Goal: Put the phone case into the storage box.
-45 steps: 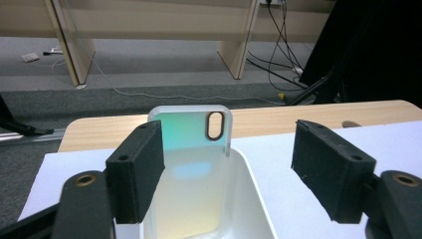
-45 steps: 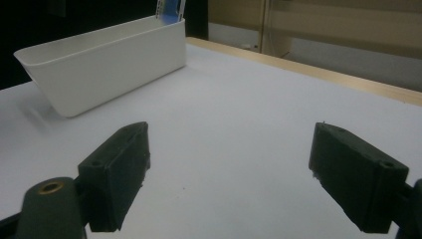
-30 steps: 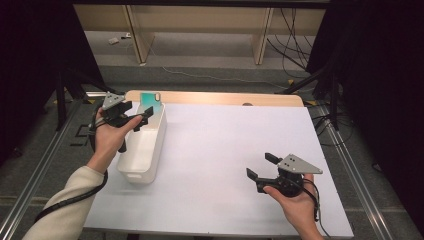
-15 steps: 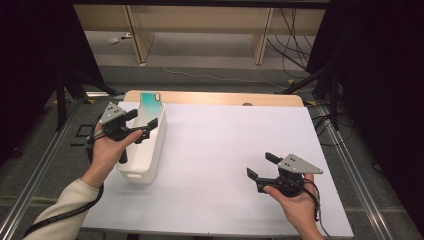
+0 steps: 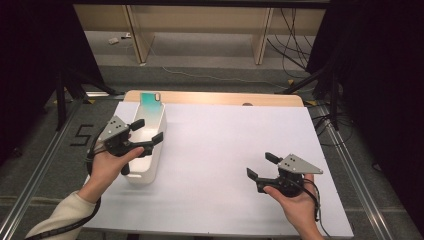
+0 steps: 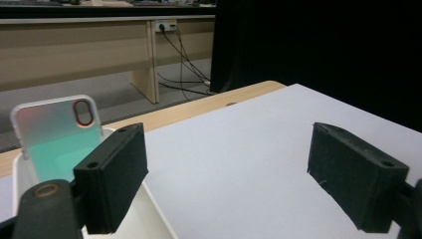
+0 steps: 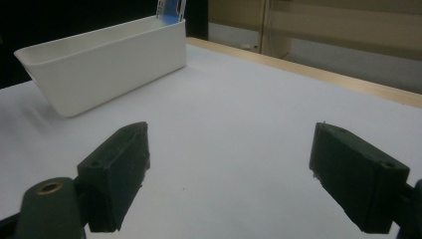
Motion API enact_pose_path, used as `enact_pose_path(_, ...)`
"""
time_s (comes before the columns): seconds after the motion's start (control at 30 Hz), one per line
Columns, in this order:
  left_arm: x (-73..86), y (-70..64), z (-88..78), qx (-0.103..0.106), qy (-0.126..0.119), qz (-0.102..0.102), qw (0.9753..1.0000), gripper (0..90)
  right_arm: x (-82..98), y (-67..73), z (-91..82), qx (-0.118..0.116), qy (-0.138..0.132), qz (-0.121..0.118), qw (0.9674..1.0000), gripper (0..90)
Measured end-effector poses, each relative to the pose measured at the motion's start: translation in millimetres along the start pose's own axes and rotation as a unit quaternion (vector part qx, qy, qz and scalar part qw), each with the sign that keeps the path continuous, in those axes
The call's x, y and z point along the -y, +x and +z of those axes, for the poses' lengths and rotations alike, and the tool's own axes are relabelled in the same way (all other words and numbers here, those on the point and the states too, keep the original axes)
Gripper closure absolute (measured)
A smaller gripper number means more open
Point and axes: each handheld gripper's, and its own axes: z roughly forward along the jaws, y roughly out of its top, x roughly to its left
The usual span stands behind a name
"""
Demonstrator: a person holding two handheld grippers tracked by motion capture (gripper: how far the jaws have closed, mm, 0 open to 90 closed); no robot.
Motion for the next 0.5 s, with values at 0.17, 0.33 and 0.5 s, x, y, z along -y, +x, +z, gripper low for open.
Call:
enact_pose_path(0.17, 7.8, -9.2, -7.7, 0.016, -0.003, 0.000, 0.9999, 15.3, -1.4, -1.0, -2.9, 0.001, 0.010, -0.005, 0.9999, 17.1)
enact_pose_path(0.33, 16.9, -15.7, -17.0, 0.024, -0.003, -0.005, 0.9997, 15.4, -0.7, -0.7, -0.8, -0.003, 0.001, -0.004, 1.0000, 17.1)
enact_pose_path(0.5, 22.0, -19.1, -23.1, 0.030, -0.011, -0.006, 0.9995, 15.4, -0.8, -0.5, -0.8, -0.004, 0.001, -0.007, 1.0000, 17.1)
